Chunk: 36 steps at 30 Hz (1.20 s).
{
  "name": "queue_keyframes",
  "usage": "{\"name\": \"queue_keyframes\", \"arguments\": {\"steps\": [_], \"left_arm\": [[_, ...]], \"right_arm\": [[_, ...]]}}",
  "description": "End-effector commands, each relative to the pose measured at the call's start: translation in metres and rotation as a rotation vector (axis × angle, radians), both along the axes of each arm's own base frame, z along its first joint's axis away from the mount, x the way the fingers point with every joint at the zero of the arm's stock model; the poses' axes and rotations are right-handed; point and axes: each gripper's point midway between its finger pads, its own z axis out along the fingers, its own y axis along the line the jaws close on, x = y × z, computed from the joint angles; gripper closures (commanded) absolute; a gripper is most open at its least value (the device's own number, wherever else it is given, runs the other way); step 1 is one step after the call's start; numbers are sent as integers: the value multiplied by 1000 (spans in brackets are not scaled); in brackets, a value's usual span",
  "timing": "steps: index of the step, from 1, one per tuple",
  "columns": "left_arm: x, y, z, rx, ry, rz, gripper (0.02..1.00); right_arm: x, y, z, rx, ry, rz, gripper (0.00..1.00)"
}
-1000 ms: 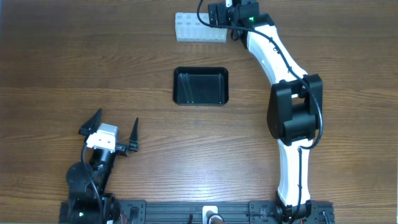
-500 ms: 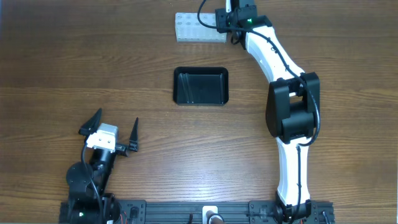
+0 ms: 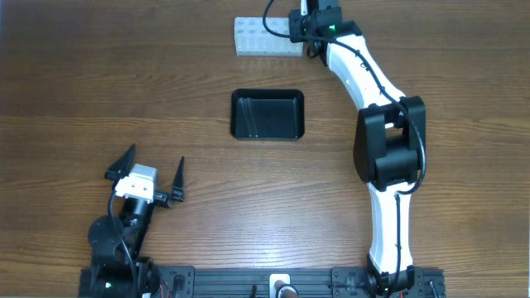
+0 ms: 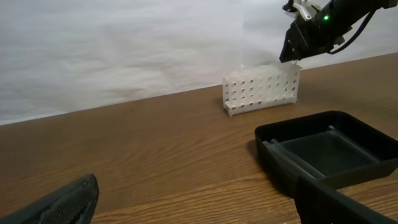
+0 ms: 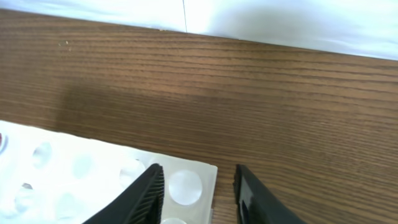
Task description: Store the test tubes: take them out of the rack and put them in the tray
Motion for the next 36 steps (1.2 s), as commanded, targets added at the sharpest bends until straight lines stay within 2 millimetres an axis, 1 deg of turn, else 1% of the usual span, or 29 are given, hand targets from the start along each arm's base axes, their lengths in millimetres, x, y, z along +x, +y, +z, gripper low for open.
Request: {"name": "queue_keyframes", "arguments": {"steps": [1,6,8,13,17,23,26,28,31,34,36], "left_arm": [[0,-1,-2,10,-2,-7,18],[0,-1,-2,10,-2,-7,20],[0,-1,-2,10,-2,-7,18],[0,-1,-2,10,-2,-7,18],[0,-1,-2,10,-2,-7,18],[0,-1,-2,10,-2,-7,18],[0,-1,-2,10,-2,-7,18],[0,-1,-2,10,-2,-7,18],[0,-1,-2,10,-1,-7,18],[0,-1,-2,10,-1,-7,18],[0,-1,-2,10,-1,-7,18]], "right_arm": [[1,10,-2,2,-12,12,680],[1,16,0,17,-20,29,779],[1,18,1,26,-21,37,801],[2,19,2,30,-27,35,871],[3,19,3,35,-34,33,950],[4,19,4,37,-36,31,987],[5,20,11,41,-50,31,989],[5,20,20,45,-64,32,989],[5,22,44,56,-105,35,991],[2,23,81,72,-165,38,991],[-1,22,110,85,-210,40,989]]}}
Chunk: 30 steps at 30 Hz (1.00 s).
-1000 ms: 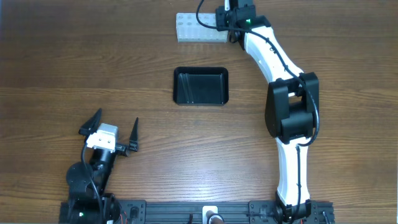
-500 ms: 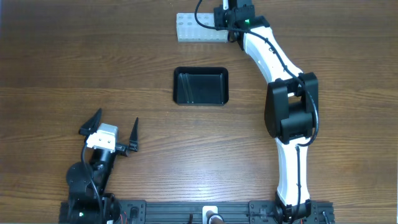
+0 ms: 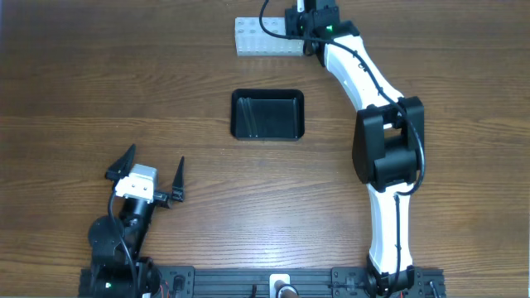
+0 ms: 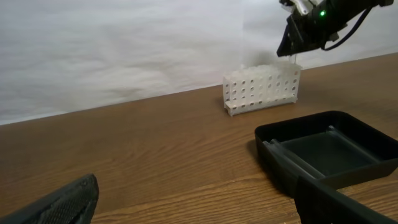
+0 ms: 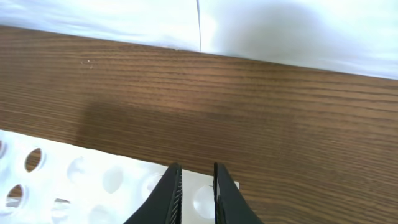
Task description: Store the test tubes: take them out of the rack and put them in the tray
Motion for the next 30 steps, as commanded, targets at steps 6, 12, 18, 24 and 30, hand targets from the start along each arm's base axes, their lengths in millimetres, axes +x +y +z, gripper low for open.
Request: {"name": "queue_keyframes", "arguments": {"steps": [6,12,18,24,30], "left_arm": [[0,-1,-2,10,-1,-7,20],[0,-1,-2,10,-1,-7,18],[0,-1,-2,10,-1,-7,18],[0,-1,-2,10,-1,-7,20],[0,-1,-2,10,-1,-7,20]], "right_arm": [[-30,7,191,106,-311,22,991],[-70,12,228,162,-278,81,989],[-119,27,158,199,85,178,991],[-146,31,80,139,342,178,991],[-151,46,30,87,447,179,989]]}}
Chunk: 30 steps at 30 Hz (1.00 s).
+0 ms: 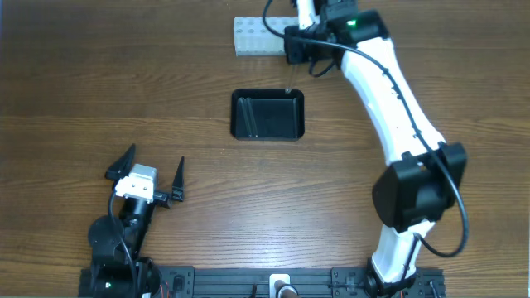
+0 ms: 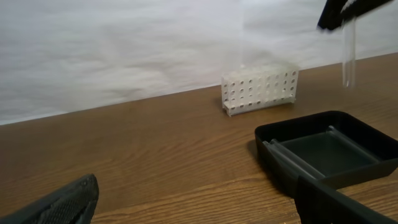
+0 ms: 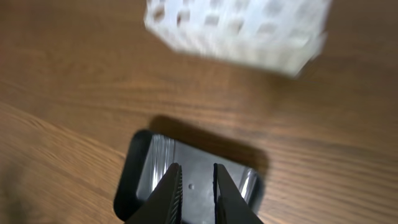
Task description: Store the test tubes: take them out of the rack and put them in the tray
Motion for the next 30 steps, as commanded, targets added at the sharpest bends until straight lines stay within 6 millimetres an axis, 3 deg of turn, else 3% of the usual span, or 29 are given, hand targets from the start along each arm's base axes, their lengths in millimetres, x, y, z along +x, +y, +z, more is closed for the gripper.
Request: {"name": "queue_keyframes", "arguments": {"steps": [1,7,11,30], "left_arm": [[0,-1,-2,10,-1,-7,18],[0,-1,-2,10,-1,-7,18],[0,-1,-2,10,-1,-7,20],[0,-1,-2,10,-1,-7,23]], "right_arm": [[-6,19,-42,-34,84,20,989],[-10,26,-92,-63,193,-16,987],[-14,22,-114,-88,259,-64,989],[-25,21,-147,-156,335,-116,923]]}}
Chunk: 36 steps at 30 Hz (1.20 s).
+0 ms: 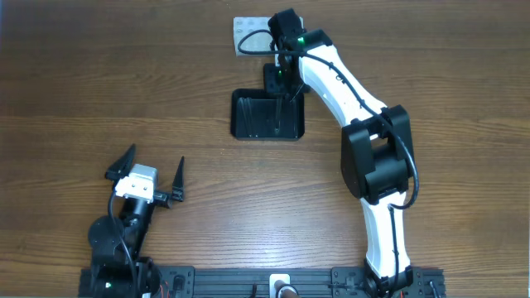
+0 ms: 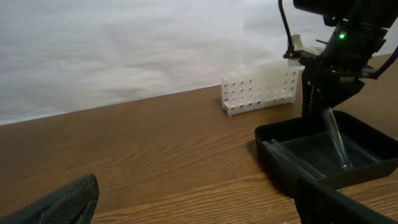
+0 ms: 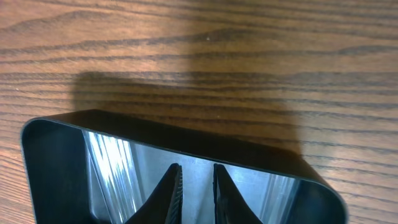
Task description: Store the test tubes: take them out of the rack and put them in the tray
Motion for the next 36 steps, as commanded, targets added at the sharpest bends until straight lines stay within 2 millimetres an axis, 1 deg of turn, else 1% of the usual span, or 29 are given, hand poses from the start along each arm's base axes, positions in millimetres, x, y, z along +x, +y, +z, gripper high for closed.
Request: {"name": "queue_keyframes", "arguments": {"steps": [1,5,13,15,16,19,21,22,23,25,27,29,30,31,34,36], "left_arm": [[0,-1,-2,10,-2,-7,20],[0,-1,-2,10,-2,-7,18],[0,-1,-2,10,-1,-7,18],[0,-1,-2,10,-1,-7,18],[0,-1,-2,10,-2,-7,18],[0,-1,-2,10,-1,-7,18],[0,-1,-2,10,-2,-7,18],[0,-1,-2,10,-1,-7,18],[0,-1,-2,10,-2,-7,18],[0,-1,-2,10,-2,-7,18],[0,-1,-2,10,-2,-7,18],[0,-1,-2,10,-2,-7,18],[0,-1,-2,10,-2,-7,18],[0,-1,-2,10,-1,-7,18],[0,-1,-2,10,-1,-7,18],[0,-1,-2,10,-1,-7,18]], "right_arm": [[-3,-1,-12,-25,22,-12,917],[-5,-2,-18,-32,37,-11,871],[-8,-3,-40,-48,77,-11,864],[-8,-3,-41,-49,77,-11,794],[-8,-3,-40,-48,77,-11,724],[-7,-2,-39,-46,73,-10,665],[-7,0,-36,-47,66,10,603],[-7,1,-32,-47,58,27,538],[-8,3,-29,-47,52,38,507],[-9,6,-16,-43,30,64,417],[-10,10,3,-34,-7,92,360],[-9,14,22,-24,-53,126,255],[-8,14,36,-21,-85,141,205],[-6,12,50,-22,-117,138,176],[-4,5,96,-26,-223,120,139],[-2,-1,131,-26,-307,103,126]]}}
